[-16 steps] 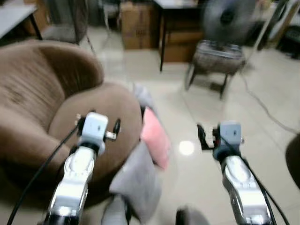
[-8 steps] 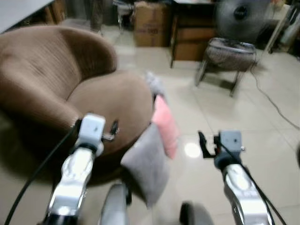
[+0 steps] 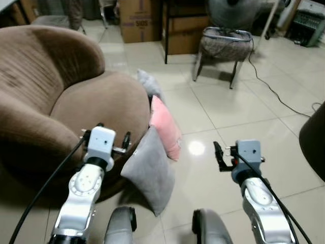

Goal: Move the pillow to the sofa from floor

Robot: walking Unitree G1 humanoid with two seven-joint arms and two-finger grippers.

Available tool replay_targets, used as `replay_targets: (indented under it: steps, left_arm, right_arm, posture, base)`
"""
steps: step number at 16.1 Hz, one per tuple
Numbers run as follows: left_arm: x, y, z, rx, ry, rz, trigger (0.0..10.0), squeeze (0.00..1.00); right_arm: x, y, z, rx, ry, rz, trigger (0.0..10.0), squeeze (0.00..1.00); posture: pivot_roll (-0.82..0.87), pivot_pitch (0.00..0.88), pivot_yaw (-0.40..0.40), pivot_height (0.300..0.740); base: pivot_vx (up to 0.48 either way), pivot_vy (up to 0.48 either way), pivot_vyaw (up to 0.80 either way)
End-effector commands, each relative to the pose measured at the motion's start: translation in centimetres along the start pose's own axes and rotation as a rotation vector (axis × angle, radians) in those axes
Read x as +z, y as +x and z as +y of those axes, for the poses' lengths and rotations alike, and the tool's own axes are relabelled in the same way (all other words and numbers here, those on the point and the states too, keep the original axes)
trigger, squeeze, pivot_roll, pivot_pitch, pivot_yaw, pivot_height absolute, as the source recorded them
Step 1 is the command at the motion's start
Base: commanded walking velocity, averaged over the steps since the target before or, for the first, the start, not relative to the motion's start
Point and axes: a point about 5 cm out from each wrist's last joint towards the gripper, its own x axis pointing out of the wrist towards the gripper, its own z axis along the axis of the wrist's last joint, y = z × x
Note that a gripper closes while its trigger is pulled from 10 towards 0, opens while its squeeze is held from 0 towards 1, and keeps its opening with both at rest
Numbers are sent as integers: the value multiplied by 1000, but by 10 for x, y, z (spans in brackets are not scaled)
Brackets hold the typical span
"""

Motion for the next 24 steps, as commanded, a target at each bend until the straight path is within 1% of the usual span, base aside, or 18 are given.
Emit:
replay_targets:
  steps: [1, 7, 10, 16, 20, 24]
  left_arm:
    - [2, 0, 4, 3, 10, -8, 10000, 0]
    - [2, 1, 2, 0, 9, -10, 10000, 0]
    - [2, 1, 2, -6, 12, -11, 10000, 0]
    - [1, 2, 0, -21, 20, -10, 10000, 0]
    - [-1, 2, -2, -27, 14, 6, 10000, 0]
    - [-4, 2, -5, -36, 16, 20, 10000, 0]
  right_arm:
    - [9, 3, 3, 10, 1, -39, 10000, 0]
    - [10, 5, 4, 23, -1, -42, 10000, 0]
    - [9, 4, 5, 30, 0, -46, 10000, 0]
    - [9, 4, 5, 25, -2, -43, 10000, 0]
    - [9, 3, 5, 32, -7, -45, 10000, 0]
    - [8, 3, 5, 53, -28, -30, 10000, 0]
  posture:
    - [-25, 0, -7, 637]
    - [-23, 0, -14, 637]
    - [-25, 0, -8, 637]
    - [-27, 0, -2, 637]
    - [-31, 0, -6, 637]
    - [-37, 0, -11, 602]
  base:
    - [300, 0, 0]
    - [299, 0, 0]
    - [298, 0, -744]
    - [286, 0, 0]
    - [0, 0, 0]
    - [0, 0, 0]
